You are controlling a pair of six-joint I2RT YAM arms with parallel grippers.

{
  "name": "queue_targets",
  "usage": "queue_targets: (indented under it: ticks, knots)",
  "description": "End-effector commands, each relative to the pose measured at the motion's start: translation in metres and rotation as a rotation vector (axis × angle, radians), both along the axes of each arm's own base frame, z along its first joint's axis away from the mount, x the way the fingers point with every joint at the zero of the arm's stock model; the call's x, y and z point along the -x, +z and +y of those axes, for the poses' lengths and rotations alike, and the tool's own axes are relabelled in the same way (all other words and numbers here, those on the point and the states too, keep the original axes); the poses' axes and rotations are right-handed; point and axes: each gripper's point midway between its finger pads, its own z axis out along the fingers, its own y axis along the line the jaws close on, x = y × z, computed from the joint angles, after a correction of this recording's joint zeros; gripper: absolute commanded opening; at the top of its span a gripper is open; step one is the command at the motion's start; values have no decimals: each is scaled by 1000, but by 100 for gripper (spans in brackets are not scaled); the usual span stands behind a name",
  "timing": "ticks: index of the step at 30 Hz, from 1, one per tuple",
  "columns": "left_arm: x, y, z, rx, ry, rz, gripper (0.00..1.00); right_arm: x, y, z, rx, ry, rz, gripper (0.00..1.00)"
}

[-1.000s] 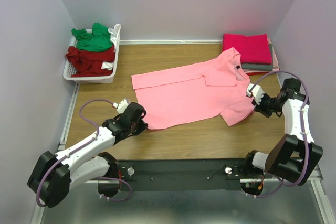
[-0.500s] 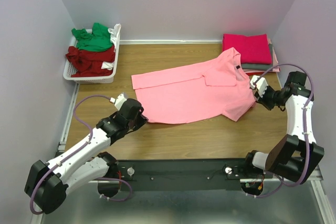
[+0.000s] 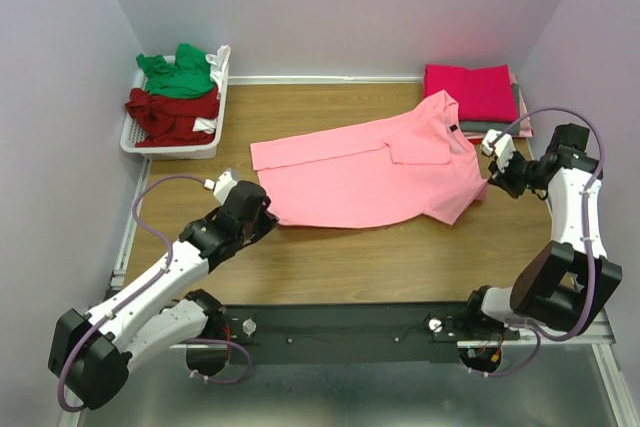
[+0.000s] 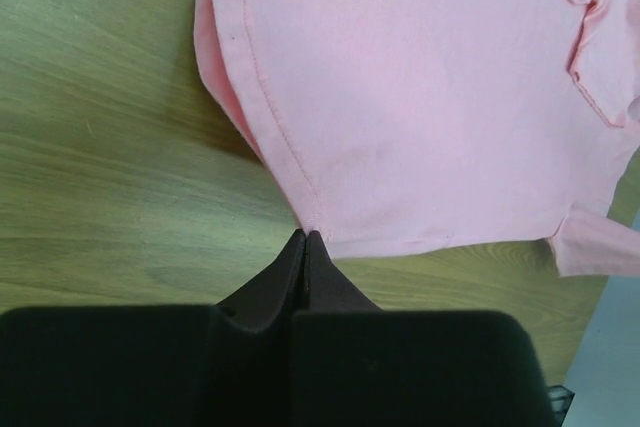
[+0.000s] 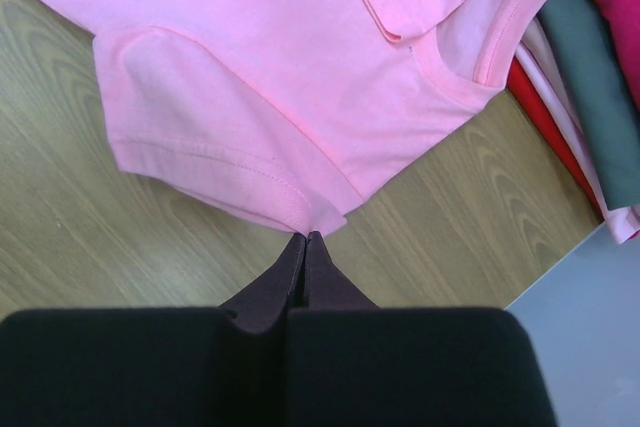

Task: Fold and stack the t-shirts
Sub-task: Fold the tshirt

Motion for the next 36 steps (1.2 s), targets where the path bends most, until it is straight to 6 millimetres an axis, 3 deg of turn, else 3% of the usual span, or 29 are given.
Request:
queue_targets:
  ticks: [1, 14, 25, 36]
  knots:
    - [-16, 11, 14, -29, 64, -50, 1, -11, 9, 3, -41, 0, -14, 0]
    - [-58, 5, 40, -77, 86, -62, 1, -47, 11, -5, -108, -25, -13, 0]
    - [-92, 6, 37, -142, 35, -62, 1, -83, 10, 0, -191, -34, -3, 0]
    - [-116, -9, 43, -222, 16, -28, 1, -119, 6, -8, -212, -90, 8, 0]
